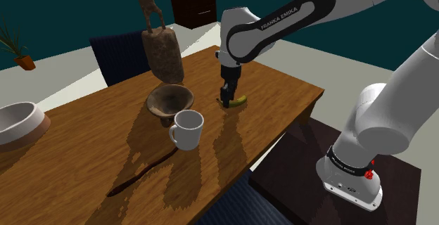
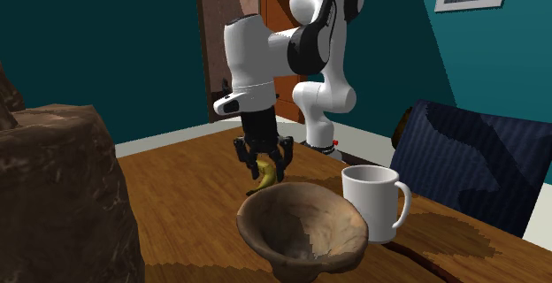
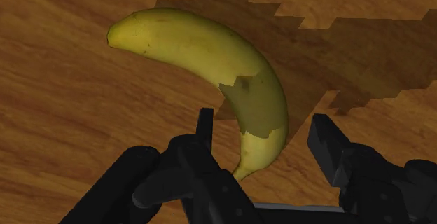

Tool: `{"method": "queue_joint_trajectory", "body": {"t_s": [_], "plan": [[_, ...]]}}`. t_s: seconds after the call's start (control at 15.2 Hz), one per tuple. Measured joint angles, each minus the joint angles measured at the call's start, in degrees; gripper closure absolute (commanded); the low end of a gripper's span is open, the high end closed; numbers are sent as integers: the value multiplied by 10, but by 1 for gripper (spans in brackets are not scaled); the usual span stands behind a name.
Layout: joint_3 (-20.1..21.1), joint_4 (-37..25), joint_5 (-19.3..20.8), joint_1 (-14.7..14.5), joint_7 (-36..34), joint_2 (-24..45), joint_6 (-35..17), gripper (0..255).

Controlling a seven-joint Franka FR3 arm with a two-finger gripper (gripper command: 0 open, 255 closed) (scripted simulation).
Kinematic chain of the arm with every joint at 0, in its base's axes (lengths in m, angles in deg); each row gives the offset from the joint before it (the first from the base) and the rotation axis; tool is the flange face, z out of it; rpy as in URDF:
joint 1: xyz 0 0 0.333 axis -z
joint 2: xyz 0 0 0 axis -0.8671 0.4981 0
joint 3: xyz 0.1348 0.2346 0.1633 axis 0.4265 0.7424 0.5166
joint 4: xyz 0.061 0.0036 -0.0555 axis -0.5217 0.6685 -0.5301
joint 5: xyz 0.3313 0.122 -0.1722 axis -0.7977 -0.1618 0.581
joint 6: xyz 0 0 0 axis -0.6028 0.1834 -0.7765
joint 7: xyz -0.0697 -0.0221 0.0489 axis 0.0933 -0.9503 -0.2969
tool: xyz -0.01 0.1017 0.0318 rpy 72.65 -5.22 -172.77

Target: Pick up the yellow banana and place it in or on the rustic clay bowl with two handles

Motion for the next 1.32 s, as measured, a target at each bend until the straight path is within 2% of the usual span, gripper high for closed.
{"method": "queue_joint_trajectory", "body": {"t_s": [0.66,1.32], "plan": [[0,-2,0,0,0,-2,4,255],[-3,-48,7,2,-12,-33,80,255]]}}
